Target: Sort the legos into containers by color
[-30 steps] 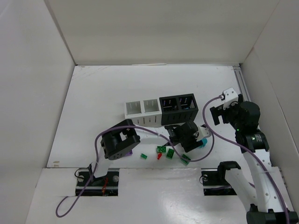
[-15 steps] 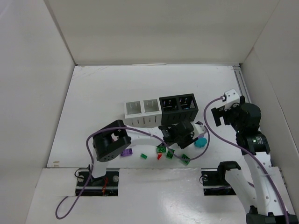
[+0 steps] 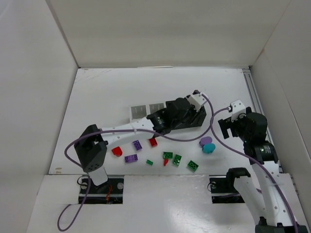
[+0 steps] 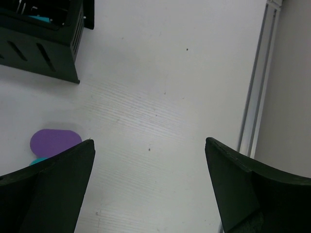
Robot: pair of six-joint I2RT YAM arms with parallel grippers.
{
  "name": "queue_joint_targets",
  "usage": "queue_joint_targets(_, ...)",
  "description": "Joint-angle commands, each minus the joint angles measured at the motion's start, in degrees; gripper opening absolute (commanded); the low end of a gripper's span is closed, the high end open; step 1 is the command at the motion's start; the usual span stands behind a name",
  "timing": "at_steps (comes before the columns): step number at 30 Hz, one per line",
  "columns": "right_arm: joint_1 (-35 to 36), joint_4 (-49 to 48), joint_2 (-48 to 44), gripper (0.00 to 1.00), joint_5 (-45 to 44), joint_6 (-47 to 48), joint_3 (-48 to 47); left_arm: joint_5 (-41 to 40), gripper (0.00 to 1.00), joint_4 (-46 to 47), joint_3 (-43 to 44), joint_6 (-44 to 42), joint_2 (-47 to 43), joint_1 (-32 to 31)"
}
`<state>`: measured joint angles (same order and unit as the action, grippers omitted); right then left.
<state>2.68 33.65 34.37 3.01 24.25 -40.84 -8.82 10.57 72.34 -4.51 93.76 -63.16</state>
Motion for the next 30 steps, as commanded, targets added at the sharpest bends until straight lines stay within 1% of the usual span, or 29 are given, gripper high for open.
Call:
queue_joint_targets(1, -0.22, 0.01, -1.84, 0.99, 3.93, 0.27, 1.46, -1.55, 0.11, -0.11, 5.87, -1.55, 4.41, 3.29)
queue_joint_targets(2, -0.22, 0.01, -2.46, 0.99, 4.55, 0.27, 2.60, -1.55, 0.11, -0.80, 8.24, -1.55, 5.55, 3.91)
queue_joint_targets(6, -0.22, 0.54, -3.52, 0.99, 5.08, -0.78, 4.10, 3.09, 0.12, -1.33, 11.15, -2.08, 10.56, 7.25)
queue_joint_targets(7, -0.22, 0.54, -3.52, 0.99, 6.65, -0.78, 4.80, 3.89, 0.12, -1.34, 11.86, -1.56, 11.27, 7.87)
queue_joint_targets(10, -0.22, 0.54, -4.05, 0.99, 9.64, -1.31, 6.82, 6.78, 0.16, -1.95, 13.27, -1.02, 12.85, 9.45)
queue_joint_targets(11, -0.22, -0.07, -4.05, 0.99, 11.22, -1.31, 7.52, 6.80, 0.20, -1.95, 13.27, -1.02, 12.86, 9.45)
queue_joint_targets(12, -0.22, -0.60, -4.05, 0.99, 12.45, -1.31, 9.01, 7.49, 0.29, -1.95, 13.27, -1.02, 12.86, 9.45)
queue_joint_targets(15, -0.22, -1.12, -4.05, 0.99, 13.51, -2.01, 11.13, 7.50, 0.41, -1.95, 12.74, -0.50, 12.86, 9.45)
queue_joint_targets(19, -0.22, -1.65, -4.05, 0.99, 15.36, -2.01, 13.41, 8.72, 0.52, -1.95, 12.13, -0.50, 11.71, 9.45)
queue_joint_targets(20, -0.22, -1.66, -4.05, 0.99, 15.36, -2.01, 13.42, 9.25, 0.57, -1.95, 12.13, -0.50, 11.02, 9.45)
queue_joint_targets(21, -0.22, -1.66, -4.05, 0.99, 15.97, -2.01, 13.94, 9.87, 0.66, -1.95, 12.13, -1.02, 10.14, 9.45)
queue_joint_targets(22, -0.22, -1.66, -4.05, 0.99, 15.98, -1.49, 13.95, 9.87, 0.70, -1.95, 11.61, -1.02, 10.13, 9.45)
queue_joint_targets(24, -0.22, -1.13, -4.05, 0.99, 17.11, -1.49, 13.95, 10.40, 0.77, -1.95, 11.60, -1.02, 7.86, 9.45)
queue_joint_targets(25, -0.22, -1.13, -4.05, 0.99, 17.73, -0.88, 13.95, 11.01, 0.85, -1.95, 10.99, -1.02, 6.98, 9.45)
queue_joint_targets(27, 0.31, -1.65, -3.43, 0.99, 18.26, -0.87, 15.26, 11.02, 0.91, -1.95, 9.58, -0.41, 5.04, 9.45)
queue_joint_targets(29, 0.92, -2.18, -2.65, 0.99, 18.26, -0.87, 16.05, 11.02, 1.00, -1.43, 8.18, 0.64, 1.09, 9.45)
queue_joint_targets(30, 1.71, -3.05, -1.77, 0.99, 18.87, -1.65, 16.92, 10.49, 1.00, -1.43, 6.35, 2.13, -0.40, 9.45)
